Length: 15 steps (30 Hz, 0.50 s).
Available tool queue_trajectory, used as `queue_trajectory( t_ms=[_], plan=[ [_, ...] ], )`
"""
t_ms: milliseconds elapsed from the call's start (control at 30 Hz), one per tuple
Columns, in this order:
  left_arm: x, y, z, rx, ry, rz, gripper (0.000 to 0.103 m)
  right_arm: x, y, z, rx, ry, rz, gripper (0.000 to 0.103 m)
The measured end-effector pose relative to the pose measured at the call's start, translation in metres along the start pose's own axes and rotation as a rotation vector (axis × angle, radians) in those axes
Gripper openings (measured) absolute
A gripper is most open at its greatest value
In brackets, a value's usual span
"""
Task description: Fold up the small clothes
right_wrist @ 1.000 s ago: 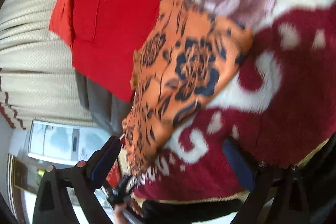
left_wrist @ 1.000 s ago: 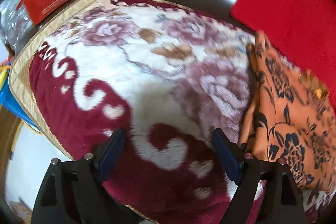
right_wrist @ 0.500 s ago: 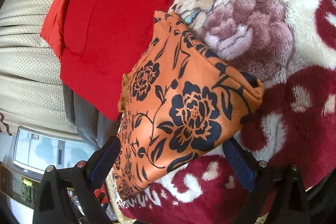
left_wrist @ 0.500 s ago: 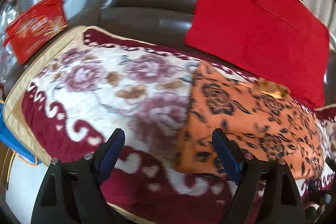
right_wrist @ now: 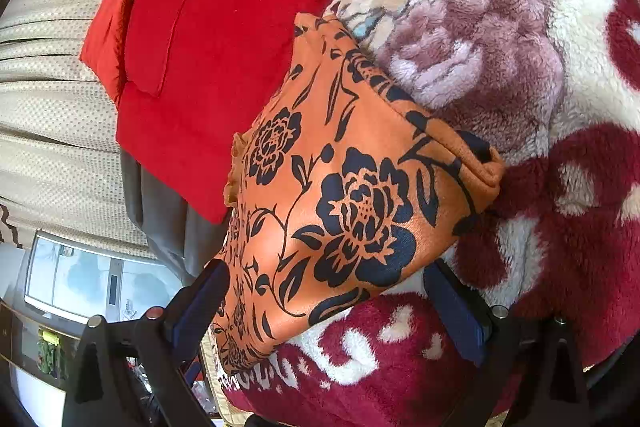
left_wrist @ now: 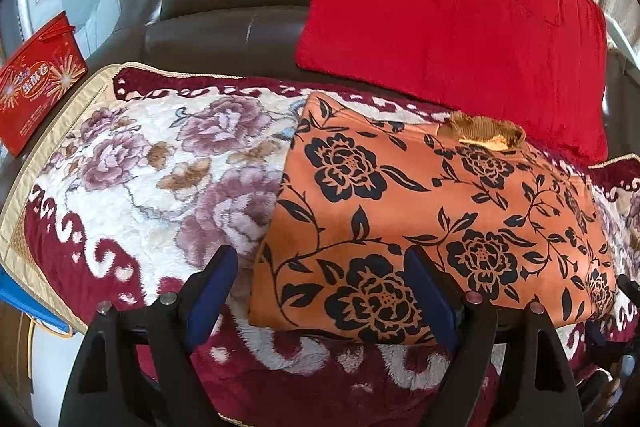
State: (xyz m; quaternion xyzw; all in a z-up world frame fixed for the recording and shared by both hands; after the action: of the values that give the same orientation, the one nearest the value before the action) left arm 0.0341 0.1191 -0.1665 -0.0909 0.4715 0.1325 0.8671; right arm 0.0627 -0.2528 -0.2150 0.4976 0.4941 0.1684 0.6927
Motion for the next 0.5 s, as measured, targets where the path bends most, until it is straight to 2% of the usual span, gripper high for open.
queue_trajectory(
  t_ms=[67, 167, 267, 300, 500],
  plan=[
    [0.003, -0.004, 0.001, 0.008, 0.003, 0.002, 0.085, -0.003, 0.006, 0.0, -0.016, 0.013, -0.019, 0.099],
    [0.008, -0.012, 0.004, 0.018, 0.004, -0.005, 0.085, -0.015, 0.021, 0.011, -0.105, -0.039, -0.055, 0.099],
    [0.018, -0.024, 0.004, 0.036, 0.024, -0.015, 0.085, -0.005, 0.003, 0.017, -0.059, 0.002, -0.083, 0.098],
    [0.02, -0.029, 0.004, 0.045, 0.029, -0.021, 0.085, -0.003, -0.001, 0.018, -0.052, 0.005, -0.068, 0.098],
    [0.027, -0.068, 0.004, 0.126, 0.024, -0.049, 0.085, 0.0, 0.011, 0.025, -0.097, 0.022, -0.101, 0.098]
  ],
)
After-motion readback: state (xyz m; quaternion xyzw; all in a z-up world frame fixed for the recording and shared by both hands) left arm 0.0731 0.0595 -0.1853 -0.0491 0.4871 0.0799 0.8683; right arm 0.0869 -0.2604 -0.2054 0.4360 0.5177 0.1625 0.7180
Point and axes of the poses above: each gripper's, at about its wrist camera, not at the fingertips, and x roughly the way its jaws point, y to its left, z to its top, the point moved 9 cm from there along x, roughly the way its jaws point, and after that the axes turned 8 degrees about y, right-handed, at the moved point
